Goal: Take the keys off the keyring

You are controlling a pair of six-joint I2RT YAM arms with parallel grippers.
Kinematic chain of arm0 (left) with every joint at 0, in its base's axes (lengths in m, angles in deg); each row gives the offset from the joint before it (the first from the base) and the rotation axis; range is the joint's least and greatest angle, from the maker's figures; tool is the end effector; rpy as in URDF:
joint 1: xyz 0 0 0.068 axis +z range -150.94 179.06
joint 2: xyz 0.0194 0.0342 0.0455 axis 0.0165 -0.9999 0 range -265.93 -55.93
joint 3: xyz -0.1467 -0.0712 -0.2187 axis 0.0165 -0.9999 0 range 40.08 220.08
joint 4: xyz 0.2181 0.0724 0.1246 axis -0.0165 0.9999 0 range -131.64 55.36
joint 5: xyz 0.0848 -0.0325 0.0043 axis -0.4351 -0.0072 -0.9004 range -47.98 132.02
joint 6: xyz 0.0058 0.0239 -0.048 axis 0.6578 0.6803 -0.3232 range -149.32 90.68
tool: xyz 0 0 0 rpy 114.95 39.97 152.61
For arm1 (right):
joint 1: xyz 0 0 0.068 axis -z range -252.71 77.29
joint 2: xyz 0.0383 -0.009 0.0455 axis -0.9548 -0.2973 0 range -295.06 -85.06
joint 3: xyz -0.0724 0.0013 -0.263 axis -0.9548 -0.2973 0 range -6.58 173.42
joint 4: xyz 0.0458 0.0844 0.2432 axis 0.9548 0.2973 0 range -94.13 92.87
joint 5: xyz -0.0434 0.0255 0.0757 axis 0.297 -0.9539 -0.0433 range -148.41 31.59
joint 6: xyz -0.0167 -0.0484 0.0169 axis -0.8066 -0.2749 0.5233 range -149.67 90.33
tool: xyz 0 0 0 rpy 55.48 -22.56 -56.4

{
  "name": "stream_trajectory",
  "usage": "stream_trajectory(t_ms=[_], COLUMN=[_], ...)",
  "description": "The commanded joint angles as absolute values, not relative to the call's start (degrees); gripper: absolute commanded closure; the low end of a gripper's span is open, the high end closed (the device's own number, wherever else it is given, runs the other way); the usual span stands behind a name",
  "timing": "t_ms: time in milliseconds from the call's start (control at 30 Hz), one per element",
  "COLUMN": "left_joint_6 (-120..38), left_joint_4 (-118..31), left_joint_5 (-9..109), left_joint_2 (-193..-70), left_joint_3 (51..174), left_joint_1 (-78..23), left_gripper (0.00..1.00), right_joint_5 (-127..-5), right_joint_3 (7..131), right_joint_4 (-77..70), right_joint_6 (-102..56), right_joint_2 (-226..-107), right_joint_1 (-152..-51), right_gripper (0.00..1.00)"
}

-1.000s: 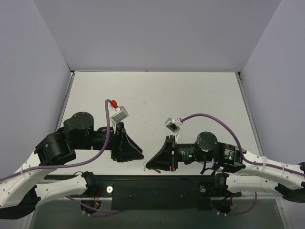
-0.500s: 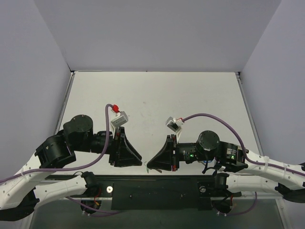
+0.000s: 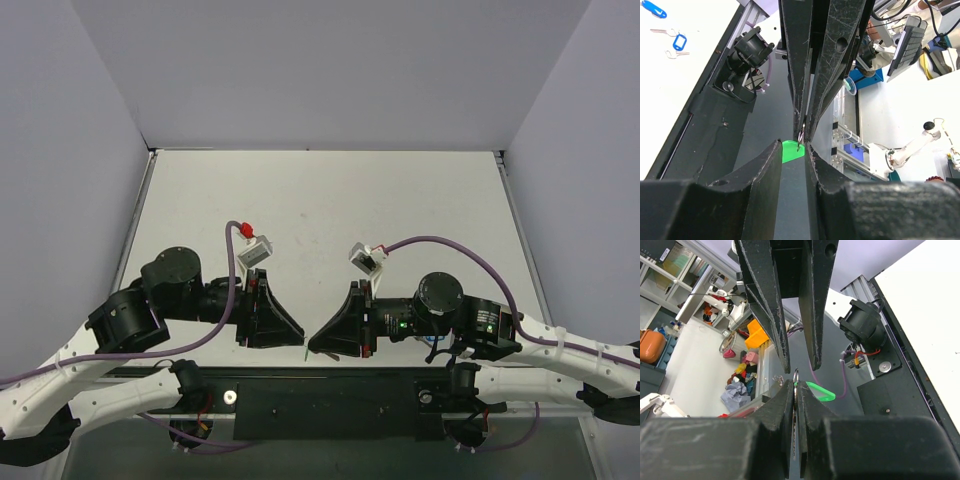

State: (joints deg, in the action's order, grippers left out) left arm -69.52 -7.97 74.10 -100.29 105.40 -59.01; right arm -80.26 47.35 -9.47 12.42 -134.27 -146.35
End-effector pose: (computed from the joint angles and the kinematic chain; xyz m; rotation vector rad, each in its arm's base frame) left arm 0.0580 -0.1289 0.4188 0.7899 1.9670 -1.6377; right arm 0.0413 0.1882 0.4121 -0.8274 1.5083 1.8661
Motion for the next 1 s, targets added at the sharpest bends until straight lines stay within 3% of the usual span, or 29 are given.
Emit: stream_trajectory(t_ms=[0, 133, 167, 300, 467, 500, 600, 733, 967], left_joint_6=[-71.33, -72.03, -72.03, -72.12, -72.47, -72.47, -72.47, -71.86, -72.12], left_joint_4=[-14.13, -15.8, -15.8, -16.15, -17.21, -17.12, -16.51, -14.75, -14.48], left_joint_5=[74.98, 75.59, 75.77, 75.86, 75.07, 74.46, 73.49, 71.91, 70.33], left_joint_2=[-99.7, -100.05, -99.97, -99.79, -98.91, -98.74, -98.47, -98.56, -97.68], left_joint_3=[104.6, 103.89, 103.8, 103.28, 102.49, 102.57, 102.92, 103.54, 103.8], left_joint_1=[-59.39, -59.3, -59.3, -59.39, -59.3, -59.3, -59.3, -59.3, -59.3], left_gripper=[0.67, 0.75, 0.84, 1.0, 1.0, 1.0, 1.0, 1.0, 1.0], right_joint_5=[-80.29, -80.47, -80.56, -80.47, -80.21, -80.03, -80.38, -80.56, -78.63], right_joint_3=[50.02, 49.85, 49.93, 49.84, 49.58, 49.67, 49.23, 48.44, 46.59], right_joint_4=[-12.91, -13.88, -13.97, -14.06, -14.06, -13.97, -14.49, -15.11, -15.2], right_joint_6=[12.17, 12.43, 12.43, 12.34, 12.43, 12.43, 12.78, 12.78, 12.78], right_joint_2=[-134.72, -135.24, -135.16, -135.07, -135.16, -135.16, -134.98, -134.11, -131.56], right_joint_1=[-146.8, -146.88, -146.8, -146.89, -146.89, -146.71, -146.8, -146.89, -146.88], right_gripper=[1.0, 1.0, 1.0, 1.0, 1.0, 0.98, 0.73, 0.54, 0.51])
